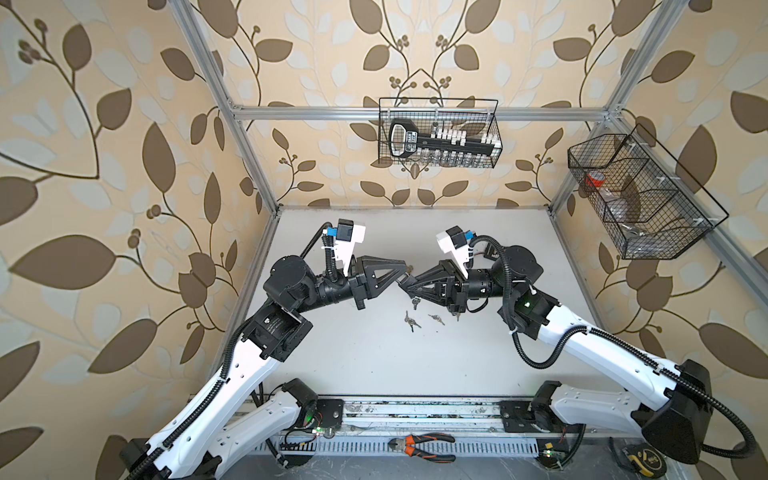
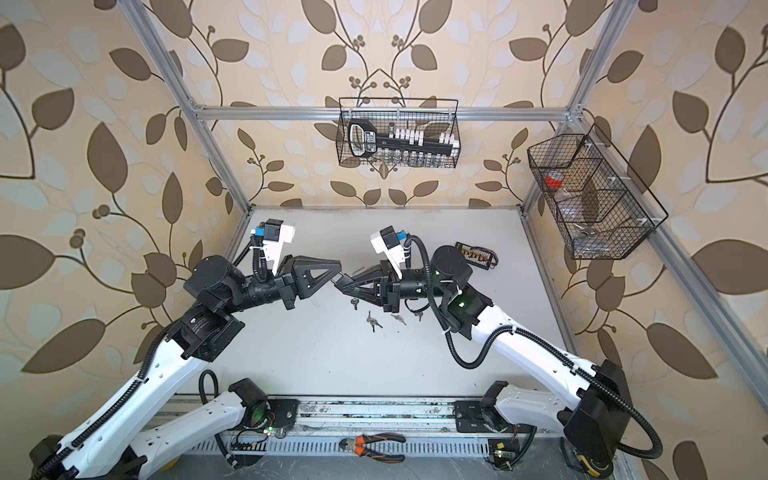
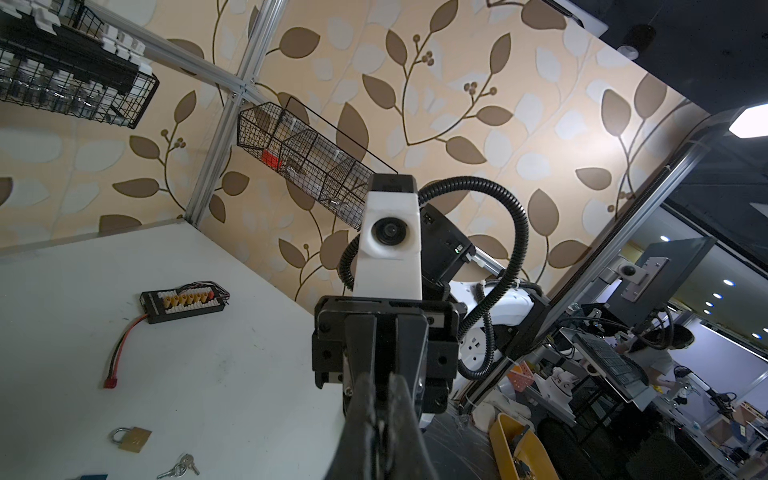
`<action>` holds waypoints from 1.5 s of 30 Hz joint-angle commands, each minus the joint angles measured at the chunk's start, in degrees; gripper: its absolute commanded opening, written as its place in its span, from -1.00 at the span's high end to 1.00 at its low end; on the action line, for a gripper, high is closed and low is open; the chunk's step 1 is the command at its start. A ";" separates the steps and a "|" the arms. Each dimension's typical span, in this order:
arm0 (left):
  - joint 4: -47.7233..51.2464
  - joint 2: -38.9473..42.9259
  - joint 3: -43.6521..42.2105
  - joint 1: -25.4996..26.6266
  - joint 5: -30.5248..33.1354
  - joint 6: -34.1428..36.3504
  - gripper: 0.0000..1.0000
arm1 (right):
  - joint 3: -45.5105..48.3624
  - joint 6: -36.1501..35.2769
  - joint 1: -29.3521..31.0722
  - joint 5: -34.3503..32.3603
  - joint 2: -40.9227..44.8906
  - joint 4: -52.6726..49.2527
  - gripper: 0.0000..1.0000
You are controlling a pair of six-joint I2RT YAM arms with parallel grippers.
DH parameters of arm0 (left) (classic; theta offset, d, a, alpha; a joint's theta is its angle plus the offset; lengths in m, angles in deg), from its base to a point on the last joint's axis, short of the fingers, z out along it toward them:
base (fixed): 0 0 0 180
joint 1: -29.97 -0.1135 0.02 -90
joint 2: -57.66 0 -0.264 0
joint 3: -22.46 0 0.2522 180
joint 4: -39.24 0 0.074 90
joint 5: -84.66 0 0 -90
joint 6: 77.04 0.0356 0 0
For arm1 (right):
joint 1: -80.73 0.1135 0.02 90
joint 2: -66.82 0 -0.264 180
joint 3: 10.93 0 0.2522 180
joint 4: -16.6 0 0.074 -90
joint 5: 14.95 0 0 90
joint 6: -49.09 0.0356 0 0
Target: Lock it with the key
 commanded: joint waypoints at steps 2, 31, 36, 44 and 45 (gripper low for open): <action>9.24 -4.52 -3.51 3.86 -4.02 3.35 1.00 | -5.37 -0.28 0.63 -5.07 1.65 9.76 1.00; 2.74 -1.98 -0.28 7.78 6.65 -1.07 1.00 | 0.45 -6.69 -3.06 -2.09 7.59 1.57 1.00; 2.41 -4.41 7.98 7.64 6.22 -1.44 0.94 | 3.48 -7.92 -3.07 -2.33 10.42 -0.56 1.00; 4.30 -4.03 11.75 7.60 7.76 0.36 -0.10 | 3.06 -9.82 -3.06 -2.72 11.63 -3.43 1.00; 4.81 -3.86 11.50 7.57 7.98 0.60 -0.14 | 2.98 -9.91 -3.06 -2.74 11.64 -3.45 1.00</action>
